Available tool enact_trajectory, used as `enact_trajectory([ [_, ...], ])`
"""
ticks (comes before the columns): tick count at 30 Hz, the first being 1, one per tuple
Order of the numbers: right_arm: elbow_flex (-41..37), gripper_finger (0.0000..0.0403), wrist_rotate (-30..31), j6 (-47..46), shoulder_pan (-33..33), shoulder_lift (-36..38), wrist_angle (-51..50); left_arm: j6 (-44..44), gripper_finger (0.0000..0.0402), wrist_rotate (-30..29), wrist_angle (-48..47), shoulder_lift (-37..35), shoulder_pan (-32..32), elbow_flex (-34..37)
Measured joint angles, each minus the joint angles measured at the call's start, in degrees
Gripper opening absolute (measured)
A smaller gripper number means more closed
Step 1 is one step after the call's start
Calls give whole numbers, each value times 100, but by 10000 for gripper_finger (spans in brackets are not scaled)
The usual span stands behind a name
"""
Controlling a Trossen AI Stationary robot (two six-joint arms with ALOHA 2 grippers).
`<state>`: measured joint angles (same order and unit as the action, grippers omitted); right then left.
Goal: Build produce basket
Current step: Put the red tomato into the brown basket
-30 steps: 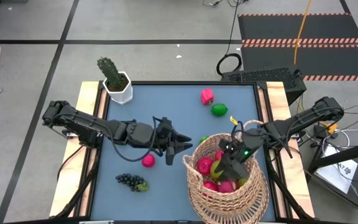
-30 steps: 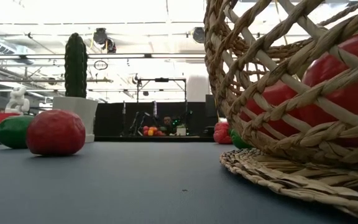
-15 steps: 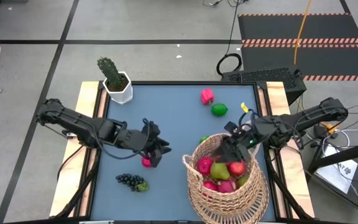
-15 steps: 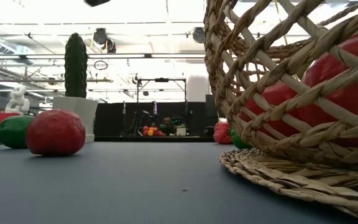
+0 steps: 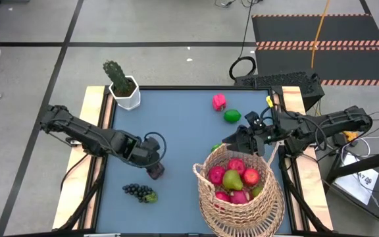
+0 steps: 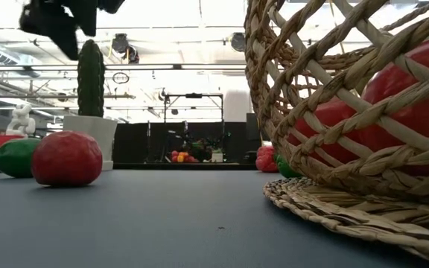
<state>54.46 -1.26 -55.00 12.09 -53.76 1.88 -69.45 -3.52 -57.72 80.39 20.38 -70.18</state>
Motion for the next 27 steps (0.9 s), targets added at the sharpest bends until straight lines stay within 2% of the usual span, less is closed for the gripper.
enact_trajectory([
  [6,0,313,-2,0,-121,-4,4,-1138,351,208,164,83,0,373],
  [9,0,313,-2,0,-128,-5,3,-1555,391,197,240,70,0,562],
  [16,0,313,-4,20,-128,-4,4,-1821,385,97,614,78,-2,1087],
  [27,0,313,-4,30,-128,-7,2,-1780,400,193,1490,76,-7,1608],
])
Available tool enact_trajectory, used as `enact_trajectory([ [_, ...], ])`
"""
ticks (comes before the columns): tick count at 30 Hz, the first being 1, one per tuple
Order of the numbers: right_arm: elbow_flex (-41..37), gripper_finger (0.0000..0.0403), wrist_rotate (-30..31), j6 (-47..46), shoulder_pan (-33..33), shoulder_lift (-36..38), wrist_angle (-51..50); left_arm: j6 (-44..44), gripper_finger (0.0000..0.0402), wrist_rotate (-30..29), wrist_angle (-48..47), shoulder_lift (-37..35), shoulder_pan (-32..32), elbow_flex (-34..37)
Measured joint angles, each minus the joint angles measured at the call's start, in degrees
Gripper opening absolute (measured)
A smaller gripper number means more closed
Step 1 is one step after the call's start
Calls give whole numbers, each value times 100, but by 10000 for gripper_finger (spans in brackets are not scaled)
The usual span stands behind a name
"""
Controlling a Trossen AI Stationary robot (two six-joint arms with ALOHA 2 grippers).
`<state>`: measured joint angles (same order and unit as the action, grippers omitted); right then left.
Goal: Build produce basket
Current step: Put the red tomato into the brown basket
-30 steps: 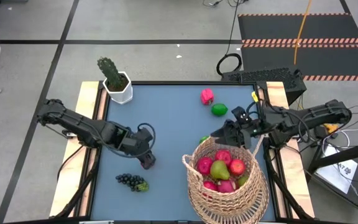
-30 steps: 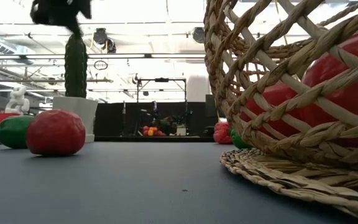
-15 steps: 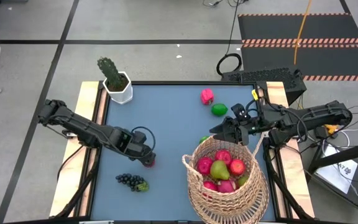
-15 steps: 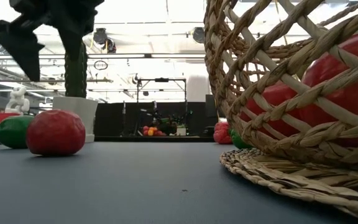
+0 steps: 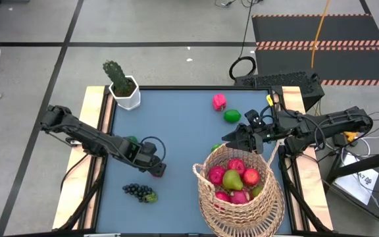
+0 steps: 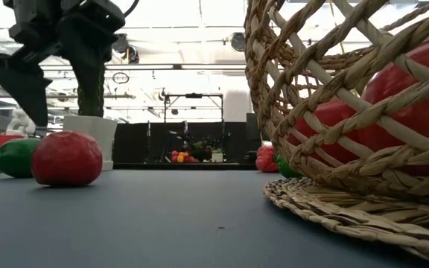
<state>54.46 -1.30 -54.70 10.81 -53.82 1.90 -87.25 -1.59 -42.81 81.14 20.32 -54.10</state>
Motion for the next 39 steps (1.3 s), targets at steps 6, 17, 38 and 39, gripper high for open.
enact_trajectory([
  [6,0,313,0,38,0,2,-1,-2,400,-15,445,28,2,392],
  [17,0,313,0,57,-1,0,-2,11,400,-71,1450,227,-4,858],
  [38,-2,313,1,140,1,2,-2,761,399,-157,1962,1027,-4,840],
  [39,-2,313,2,138,1,2,-3,761,399,-171,1961,1032,-4,836],
])
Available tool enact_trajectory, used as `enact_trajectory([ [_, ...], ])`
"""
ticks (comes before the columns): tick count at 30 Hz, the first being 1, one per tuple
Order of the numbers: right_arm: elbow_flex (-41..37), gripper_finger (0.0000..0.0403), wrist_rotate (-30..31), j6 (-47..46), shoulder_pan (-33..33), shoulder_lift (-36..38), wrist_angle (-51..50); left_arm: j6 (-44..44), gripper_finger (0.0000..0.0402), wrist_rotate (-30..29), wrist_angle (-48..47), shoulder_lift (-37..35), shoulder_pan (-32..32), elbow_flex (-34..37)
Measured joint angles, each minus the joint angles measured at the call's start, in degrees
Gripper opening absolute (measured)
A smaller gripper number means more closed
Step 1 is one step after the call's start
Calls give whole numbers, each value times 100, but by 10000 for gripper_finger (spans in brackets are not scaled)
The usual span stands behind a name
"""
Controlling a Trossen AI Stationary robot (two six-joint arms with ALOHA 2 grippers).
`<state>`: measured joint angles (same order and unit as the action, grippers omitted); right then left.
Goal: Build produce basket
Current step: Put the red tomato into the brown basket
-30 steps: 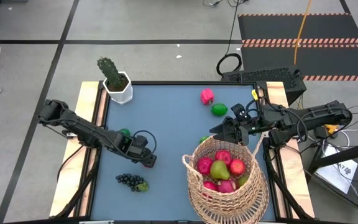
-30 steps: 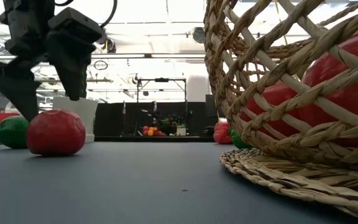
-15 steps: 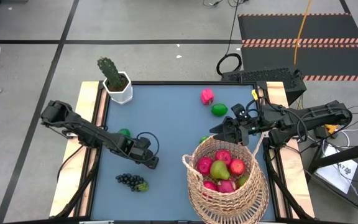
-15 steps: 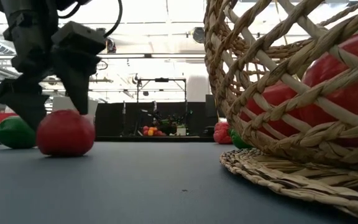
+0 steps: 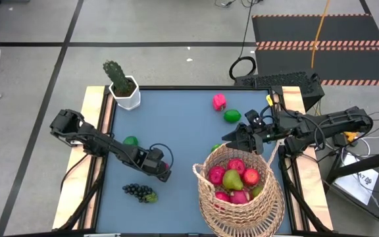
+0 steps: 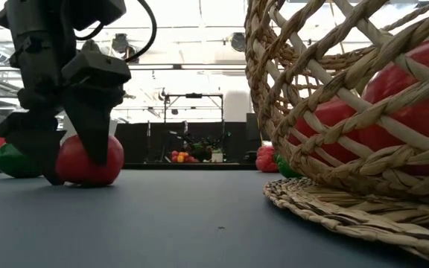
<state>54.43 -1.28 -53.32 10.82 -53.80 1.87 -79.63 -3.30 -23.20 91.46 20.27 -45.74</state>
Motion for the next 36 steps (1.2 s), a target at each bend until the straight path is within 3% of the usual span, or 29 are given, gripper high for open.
enact_trajectory([
  [7,0,313,4,4,-1,0,-3,55,392,-10,-13,9,1,3],
  [19,0,313,0,11,-108,0,-42,262,293,10,22,24,0,13],
  [25,0,313,0,29,-108,0,-39,478,290,76,155,55,0,-213],
  [36,0,313,-2,89,-108,0,-39,1653,295,38,88,42,-65,-1189],
])
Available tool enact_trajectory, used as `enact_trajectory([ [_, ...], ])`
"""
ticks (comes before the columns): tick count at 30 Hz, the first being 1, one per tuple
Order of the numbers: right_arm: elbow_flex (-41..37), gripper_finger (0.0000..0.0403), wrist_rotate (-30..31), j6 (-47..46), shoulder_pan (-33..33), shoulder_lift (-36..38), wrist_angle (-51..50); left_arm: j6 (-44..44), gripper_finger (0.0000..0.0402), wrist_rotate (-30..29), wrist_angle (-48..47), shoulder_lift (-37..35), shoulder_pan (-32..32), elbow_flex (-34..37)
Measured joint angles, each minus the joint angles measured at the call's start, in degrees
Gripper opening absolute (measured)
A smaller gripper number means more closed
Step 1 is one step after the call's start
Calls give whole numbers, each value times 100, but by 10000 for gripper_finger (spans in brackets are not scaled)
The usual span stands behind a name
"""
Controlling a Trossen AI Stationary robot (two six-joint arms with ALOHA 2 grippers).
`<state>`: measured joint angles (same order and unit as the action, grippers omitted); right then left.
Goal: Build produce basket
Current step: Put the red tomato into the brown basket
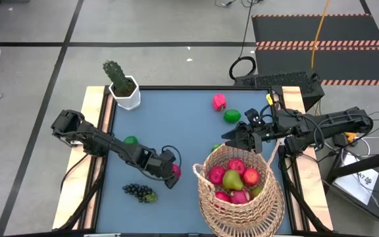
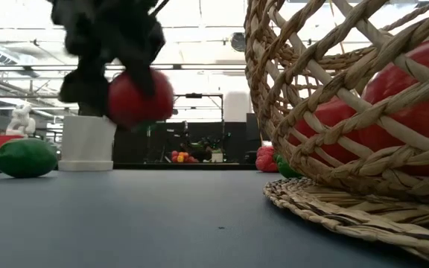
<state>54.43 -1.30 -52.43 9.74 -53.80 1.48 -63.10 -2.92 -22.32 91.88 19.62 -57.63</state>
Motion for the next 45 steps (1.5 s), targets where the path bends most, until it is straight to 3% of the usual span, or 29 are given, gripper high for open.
enact_trajectory([
  [9,0,313,0,25,0,0,0,926,296,-12,-669,-3,-279,-1122],
  [17,0,313,-22,23,9,0,0,1872,296,-72,-2215,-11,-578,-2371],
  [23,0,313,-31,32,11,0,-2,2655,296,-444,-3153,-11,-724,-3172],
  [30,0,313,-44,66,13,0,0,3733,296,-1014,-3315,-12,-761,-4032],
  [38,0,313,-46,67,13,0,0,6003,296,-1585,-3312,-15,-761,-4766],
  [45,0,313,-48,110,13,0,0,8022,296,-1902,-3055,-22,-761,-4874],
])
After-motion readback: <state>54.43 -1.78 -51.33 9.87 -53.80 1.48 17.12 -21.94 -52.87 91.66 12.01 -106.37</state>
